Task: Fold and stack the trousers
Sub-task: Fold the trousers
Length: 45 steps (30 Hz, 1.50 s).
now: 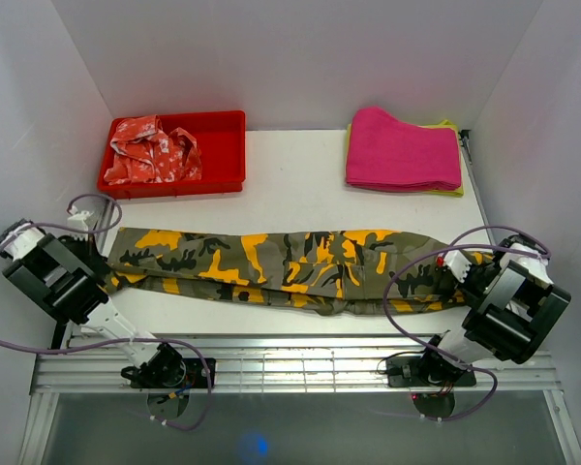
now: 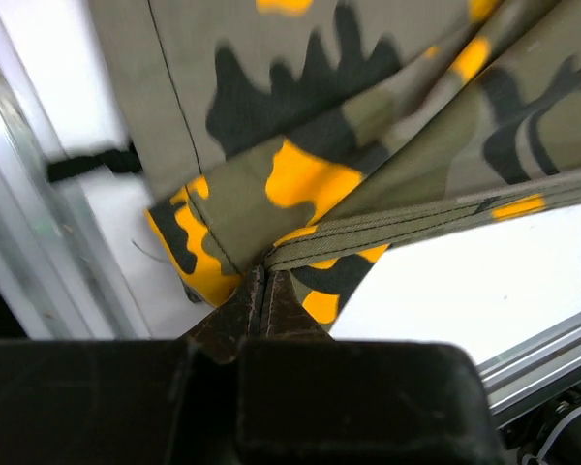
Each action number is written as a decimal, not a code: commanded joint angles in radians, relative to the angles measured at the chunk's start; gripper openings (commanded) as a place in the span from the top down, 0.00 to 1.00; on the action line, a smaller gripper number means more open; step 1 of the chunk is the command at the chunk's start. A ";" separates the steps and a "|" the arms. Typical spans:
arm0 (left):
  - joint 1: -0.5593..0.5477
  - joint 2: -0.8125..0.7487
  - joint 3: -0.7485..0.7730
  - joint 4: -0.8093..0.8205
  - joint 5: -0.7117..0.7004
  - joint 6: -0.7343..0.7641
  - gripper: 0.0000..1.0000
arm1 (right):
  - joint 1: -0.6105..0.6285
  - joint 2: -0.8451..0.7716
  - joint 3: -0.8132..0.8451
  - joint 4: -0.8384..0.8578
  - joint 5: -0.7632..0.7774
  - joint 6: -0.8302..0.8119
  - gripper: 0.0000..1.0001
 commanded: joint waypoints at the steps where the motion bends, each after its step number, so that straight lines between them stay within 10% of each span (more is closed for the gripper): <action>1: -0.017 -0.063 0.194 0.116 0.023 0.000 1.00 | -0.013 0.009 0.043 0.125 0.097 -0.002 0.92; 17: -0.297 0.204 0.940 0.261 0.045 -0.292 1.00 | -0.011 0.015 0.068 0.112 0.119 0.013 0.92; 33: -0.022 -0.195 -0.082 0.278 0.142 0.249 1.00 | -0.014 0.016 0.065 0.108 0.145 0.005 0.92; 45: 0.065 -0.092 -0.151 0.190 0.009 0.400 1.00 | -0.017 0.030 0.059 0.120 0.162 0.007 0.92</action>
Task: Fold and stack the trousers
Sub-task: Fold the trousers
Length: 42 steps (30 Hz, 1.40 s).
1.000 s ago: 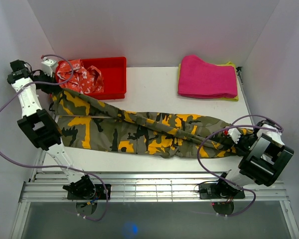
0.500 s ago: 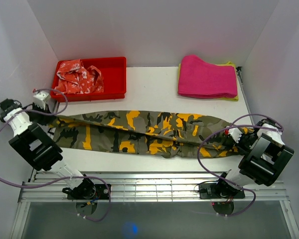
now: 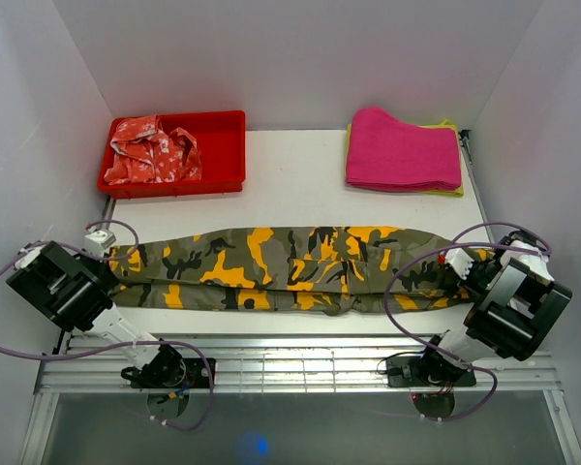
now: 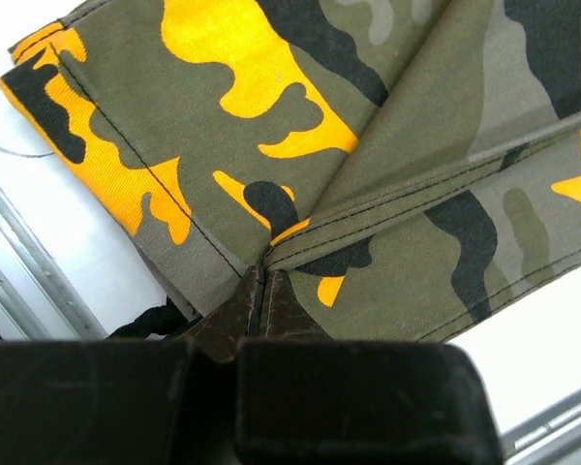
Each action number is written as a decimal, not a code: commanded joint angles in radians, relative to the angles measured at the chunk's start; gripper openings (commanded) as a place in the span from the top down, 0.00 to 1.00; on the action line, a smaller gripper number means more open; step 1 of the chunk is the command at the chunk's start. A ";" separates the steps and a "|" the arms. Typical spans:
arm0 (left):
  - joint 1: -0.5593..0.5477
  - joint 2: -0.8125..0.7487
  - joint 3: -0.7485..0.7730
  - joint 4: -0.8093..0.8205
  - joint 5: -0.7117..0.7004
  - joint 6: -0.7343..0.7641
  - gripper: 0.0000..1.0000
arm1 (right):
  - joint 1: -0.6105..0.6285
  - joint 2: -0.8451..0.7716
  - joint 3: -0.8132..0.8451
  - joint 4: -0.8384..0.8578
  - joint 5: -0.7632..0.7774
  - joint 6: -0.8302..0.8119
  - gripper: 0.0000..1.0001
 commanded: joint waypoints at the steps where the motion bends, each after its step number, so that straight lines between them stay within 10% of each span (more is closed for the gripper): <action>1: 0.060 -0.007 0.067 -0.008 -0.053 0.147 1.00 | -0.028 0.010 0.037 0.077 0.121 -0.009 0.92; 9: 0.073 -0.165 0.226 -0.384 0.126 0.306 0.45 | -0.024 -0.053 0.051 0.006 0.084 -0.012 0.92; 11: 0.070 -0.243 0.252 -0.438 0.211 0.339 0.02 | -0.019 -0.069 0.062 -0.034 0.060 -0.014 0.92; 16: -0.030 -0.404 0.282 -0.500 0.363 0.178 0.02 | 0.014 -0.122 0.047 -0.060 0.043 -0.008 0.92; 21: -0.521 -0.525 0.143 -0.286 0.164 -0.253 0.02 | 0.099 -0.146 -0.012 -0.036 0.064 0.043 0.92; 27: -0.830 -0.539 -0.124 -0.051 -0.011 -0.522 0.06 | 0.206 -0.133 -0.082 0.049 0.121 0.141 0.92; 33: -0.959 -0.430 -0.307 0.129 -0.169 -0.651 0.26 | 0.258 -0.102 -0.016 0.029 0.113 0.210 0.92; 42: -0.858 -0.239 -0.334 0.165 -0.389 -0.498 0.64 | 0.311 -0.125 0.017 -0.011 0.116 0.230 0.92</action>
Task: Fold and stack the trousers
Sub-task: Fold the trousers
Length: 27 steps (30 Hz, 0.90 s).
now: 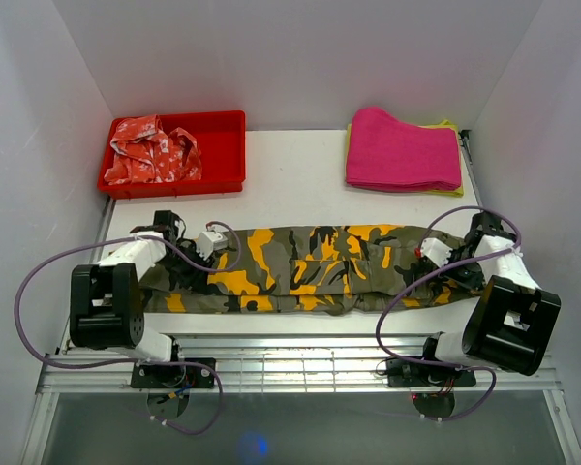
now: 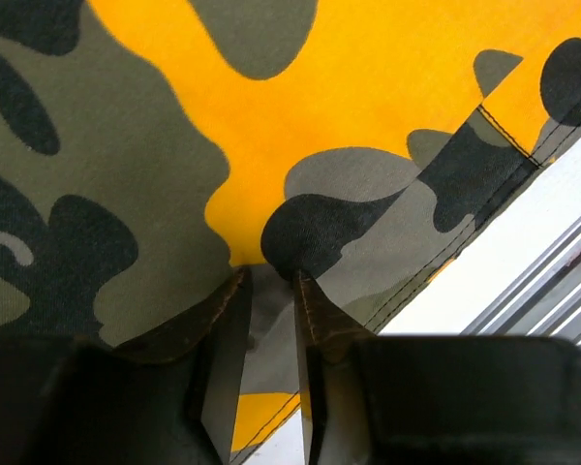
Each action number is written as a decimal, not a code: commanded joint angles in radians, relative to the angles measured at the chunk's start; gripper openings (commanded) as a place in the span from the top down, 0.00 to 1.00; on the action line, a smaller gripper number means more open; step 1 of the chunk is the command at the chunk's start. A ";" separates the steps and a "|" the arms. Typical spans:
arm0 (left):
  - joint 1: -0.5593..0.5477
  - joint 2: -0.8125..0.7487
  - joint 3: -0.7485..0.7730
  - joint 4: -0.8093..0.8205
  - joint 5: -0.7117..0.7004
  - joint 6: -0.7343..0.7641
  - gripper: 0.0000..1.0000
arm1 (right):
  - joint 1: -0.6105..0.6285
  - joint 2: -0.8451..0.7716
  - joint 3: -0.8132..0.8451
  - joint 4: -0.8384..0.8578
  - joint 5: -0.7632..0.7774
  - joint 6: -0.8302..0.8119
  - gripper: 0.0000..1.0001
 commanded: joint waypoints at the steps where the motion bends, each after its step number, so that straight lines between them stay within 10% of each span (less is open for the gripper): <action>1: 0.094 0.099 0.017 0.048 -0.165 0.113 0.64 | 0.012 -0.023 0.026 -0.014 -0.016 0.004 0.92; 22: 0.299 0.263 0.133 0.047 -0.259 0.286 0.70 | -0.054 -0.019 -0.041 0.133 0.105 -0.185 0.92; 27: 0.314 0.179 0.191 -0.086 -0.056 0.367 0.59 | -0.056 0.003 -0.100 0.176 0.120 -0.163 0.92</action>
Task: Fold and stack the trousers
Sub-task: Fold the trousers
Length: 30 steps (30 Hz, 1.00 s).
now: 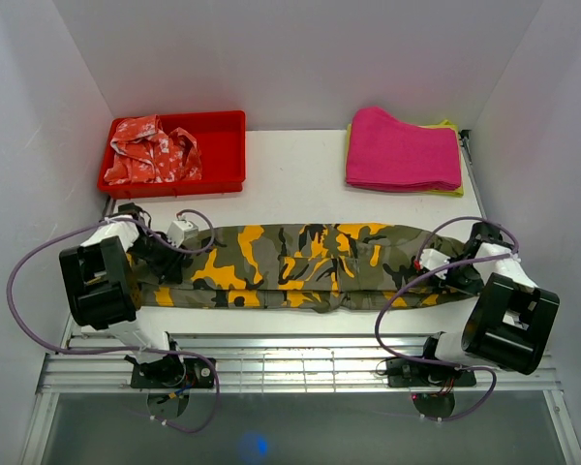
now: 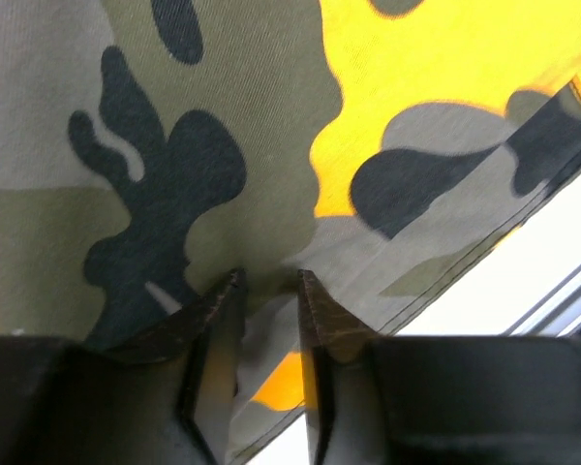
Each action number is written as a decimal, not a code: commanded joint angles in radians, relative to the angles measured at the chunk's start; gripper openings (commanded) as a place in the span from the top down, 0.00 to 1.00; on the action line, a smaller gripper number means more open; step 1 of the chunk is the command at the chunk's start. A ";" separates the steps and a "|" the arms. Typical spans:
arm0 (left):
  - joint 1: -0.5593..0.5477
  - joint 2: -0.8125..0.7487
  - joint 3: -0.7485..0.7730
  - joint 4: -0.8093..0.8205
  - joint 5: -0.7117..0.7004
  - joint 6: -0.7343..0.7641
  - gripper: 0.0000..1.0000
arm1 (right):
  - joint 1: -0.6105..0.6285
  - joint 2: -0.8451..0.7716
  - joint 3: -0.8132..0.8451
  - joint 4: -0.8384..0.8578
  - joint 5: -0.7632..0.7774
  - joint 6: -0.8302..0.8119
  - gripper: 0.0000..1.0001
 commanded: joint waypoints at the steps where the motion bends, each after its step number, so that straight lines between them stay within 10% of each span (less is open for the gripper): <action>1: 0.032 -0.076 0.022 -0.002 -0.023 0.160 0.55 | -0.019 0.004 -0.016 0.084 0.099 -0.006 0.92; 6: -0.064 -0.270 0.107 -0.136 0.178 0.116 0.39 | -0.017 0.041 0.038 0.016 0.068 0.060 0.90; 11: -0.381 -0.409 0.130 -0.027 0.155 -0.230 0.35 | -0.009 0.006 0.147 -0.120 -0.065 0.121 0.32; 19: -0.502 -0.177 0.318 0.080 0.256 -0.622 0.30 | 0.108 -0.092 0.392 -0.357 -0.294 0.248 0.40; 24: -0.571 -0.090 0.371 0.155 0.246 -0.771 0.13 | 0.442 -0.163 0.343 -0.300 -0.270 0.489 0.42; 30: -0.672 -0.118 0.254 0.211 0.149 -0.751 0.18 | 0.769 -0.137 0.288 -0.177 -0.219 0.736 0.57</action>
